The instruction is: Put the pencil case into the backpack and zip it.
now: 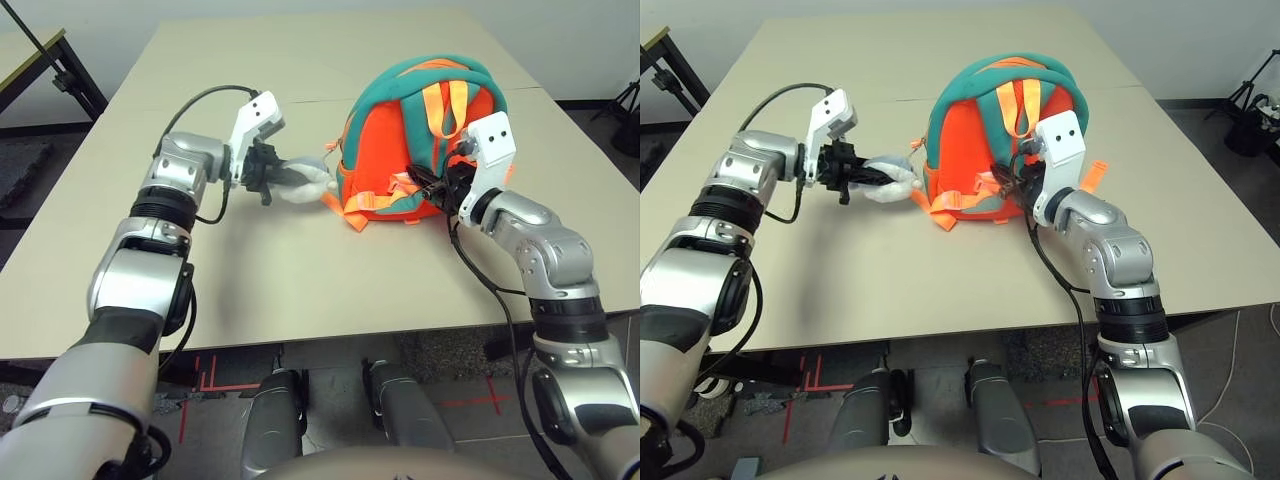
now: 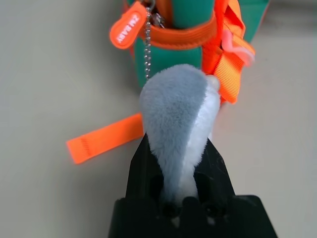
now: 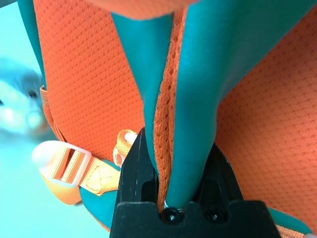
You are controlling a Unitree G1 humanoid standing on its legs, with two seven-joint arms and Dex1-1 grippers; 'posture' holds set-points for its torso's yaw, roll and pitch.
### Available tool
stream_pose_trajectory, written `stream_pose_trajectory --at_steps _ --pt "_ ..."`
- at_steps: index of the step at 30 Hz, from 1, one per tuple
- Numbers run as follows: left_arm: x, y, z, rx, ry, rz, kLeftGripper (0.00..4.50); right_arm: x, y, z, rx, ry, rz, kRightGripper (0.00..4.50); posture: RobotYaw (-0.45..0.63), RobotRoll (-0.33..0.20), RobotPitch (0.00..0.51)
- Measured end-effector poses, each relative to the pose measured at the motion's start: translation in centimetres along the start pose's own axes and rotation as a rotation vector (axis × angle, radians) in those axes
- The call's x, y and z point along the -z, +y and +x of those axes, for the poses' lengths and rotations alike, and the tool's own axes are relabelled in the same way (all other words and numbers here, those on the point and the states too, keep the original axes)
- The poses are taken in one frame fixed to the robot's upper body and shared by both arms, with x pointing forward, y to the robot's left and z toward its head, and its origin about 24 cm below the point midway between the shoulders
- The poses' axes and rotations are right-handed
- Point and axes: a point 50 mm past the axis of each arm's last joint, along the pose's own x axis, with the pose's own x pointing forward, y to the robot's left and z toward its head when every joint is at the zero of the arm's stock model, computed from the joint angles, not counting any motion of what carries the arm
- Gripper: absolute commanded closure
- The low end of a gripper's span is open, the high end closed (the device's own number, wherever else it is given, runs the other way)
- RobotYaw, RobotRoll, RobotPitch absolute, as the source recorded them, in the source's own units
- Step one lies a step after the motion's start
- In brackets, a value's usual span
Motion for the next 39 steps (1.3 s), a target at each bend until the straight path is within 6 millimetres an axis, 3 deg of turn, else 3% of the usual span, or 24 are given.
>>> stream_pose_trajectory --at_steps 3,13,18,19,23,24,27,33,39 --pt "0.7 -0.3 1.2 0.014 0.006 -0.02 4.19 0.0 0.0 0.0 -0.001 0.002 0.001 3.82 -0.18 0.0 0.114" --pt "1.0 -0.4 1.8 -0.004 -0.004 -0.018 4.19 0.1 -0.2 0.1 0.002 0.007 0.004 3.82 -0.19 0.0 0.113" --pt "0.8 -0.1 1.4 -0.034 -0.043 -0.043 2.34 0.0 -0.2 0.2 0.001 0.006 -0.001 3.82 -0.18 0.0 0.113" --pt "0.6 -0.1 1.2 -0.028 -0.058 -0.057 1.88 -0.1 -0.2 0.2 -0.002 0.009 -0.002 3.07 -0.18 0.0 0.113" --pt "-0.8 0.1 -0.2 -0.024 -0.128 -0.064 0.25 -0.2 -0.1 0.2 -0.031 0.027 0.02 1.65 -0.17 0.0 0.117" --pt "-1.2 0.2 -0.6 -0.027 -0.14 -0.06 0.0 -0.2 -0.1 0.2 -0.04 0.031 0.027 1.26 -0.17 0.0 0.118" --pt "-1.9 0.0 -1.6 -0.036 -0.167 -0.047 0.0 -0.5 0.1 0.2 -0.079 0.046 0.059 0.1 -0.17 0.0 0.12" --pt "-1.2 -0.8 -2.1 -0.031 -0.166 -0.085 0.0 -1.1 -0.6 -0.8 -0.117 0.076 0.143 0.04 -0.16 0.0 0.129" --pt "-1.6 -1.2 -3.1 -0.05 -0.18 -0.084 0.0 -2.2 -2.2 -2.9 -0.125 0.114 0.158 0.04 -0.16 0.0 0.131"
